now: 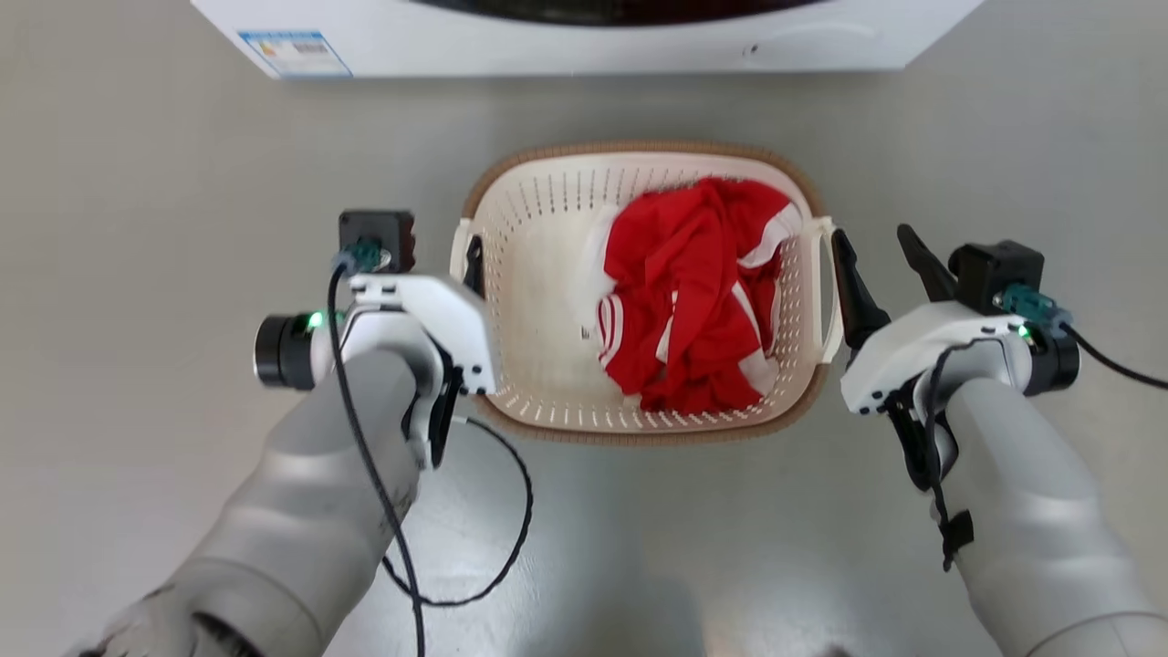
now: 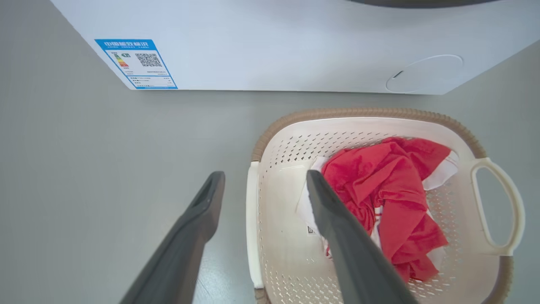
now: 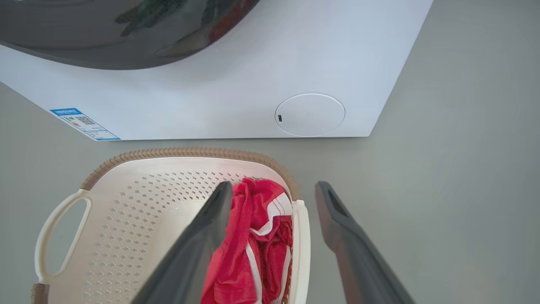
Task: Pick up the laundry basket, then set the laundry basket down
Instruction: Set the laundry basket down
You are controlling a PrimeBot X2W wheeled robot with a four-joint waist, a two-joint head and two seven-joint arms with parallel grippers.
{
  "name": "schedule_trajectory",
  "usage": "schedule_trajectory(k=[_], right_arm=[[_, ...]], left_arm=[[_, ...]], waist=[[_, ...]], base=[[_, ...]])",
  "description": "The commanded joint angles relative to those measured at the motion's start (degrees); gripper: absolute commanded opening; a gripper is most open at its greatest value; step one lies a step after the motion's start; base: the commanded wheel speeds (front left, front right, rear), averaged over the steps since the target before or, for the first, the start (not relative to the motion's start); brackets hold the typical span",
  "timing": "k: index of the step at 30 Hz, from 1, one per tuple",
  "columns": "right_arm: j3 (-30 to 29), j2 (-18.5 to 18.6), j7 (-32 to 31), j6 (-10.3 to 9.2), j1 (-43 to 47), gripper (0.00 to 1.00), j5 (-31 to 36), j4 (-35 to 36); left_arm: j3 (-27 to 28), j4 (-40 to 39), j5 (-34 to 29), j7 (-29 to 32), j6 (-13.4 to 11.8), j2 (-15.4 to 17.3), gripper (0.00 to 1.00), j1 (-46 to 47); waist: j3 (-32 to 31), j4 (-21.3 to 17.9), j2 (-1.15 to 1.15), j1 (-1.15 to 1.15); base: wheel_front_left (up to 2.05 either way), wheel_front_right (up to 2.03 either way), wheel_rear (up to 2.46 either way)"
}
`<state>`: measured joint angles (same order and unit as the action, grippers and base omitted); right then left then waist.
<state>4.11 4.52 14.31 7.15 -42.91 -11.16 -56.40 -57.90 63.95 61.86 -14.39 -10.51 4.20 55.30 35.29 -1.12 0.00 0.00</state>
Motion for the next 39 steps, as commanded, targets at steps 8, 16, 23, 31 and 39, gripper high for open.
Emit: schedule_trajectory(k=[8, 16, 23, 31, 39], right_arm=[[-0.8, -0.7, 0.7, 0.34, 6.8, 1.00, 1.9, 4.4], [-1.6, -0.9, 0.7, 0.34, 10.8, 1.00, 3.0, 7.3], [-2.0, -1.0, 0.7, 0.34, 15.1, 1.00, 3.3, 10.6], [-2.9, -1.1, 0.7, 0.34, 20.5, 1.00, 3.6, 15.4], [-3.2, -1.2, 0.7, 0.34, 24.3, 1.00, 3.9, 18.4]], left_arm=[[12.2, -8.2, -9.7, -0.6, -1.4, 3.1, 1.00, -9.5], [22.7, -14.1, -18.2, -0.6, -0.5, 3.4, 1.00, -18.5], [31.0, -17.9, -23.5, -0.6, 1.2, 2.8, 1.00, -25.6], [38.7, -22.1, -28.5, -0.6, 3.5, 1.8, 1.00, -32.1], [43.8, -25.8, -32.1, -0.6, 5.2, 0.8, 1.00, -36.7]], waist=[[-8.2, -0.4, 0.00, 0.00], [-14.3, -0.6, 0.00, 0.00], [-19.4, -1.1, 0.00, 0.00], [-24.3, -1.5, 0.00, 0.00], [-27.7, -1.9, 0.00, 0.00]], base=[[0.00, 0.00, 0.00], [0.00, 0.00, 0.00], [0.00, 0.00, 0.00], [0.00, 0.00, 0.00], [0.00, 0.00, 0.00]])
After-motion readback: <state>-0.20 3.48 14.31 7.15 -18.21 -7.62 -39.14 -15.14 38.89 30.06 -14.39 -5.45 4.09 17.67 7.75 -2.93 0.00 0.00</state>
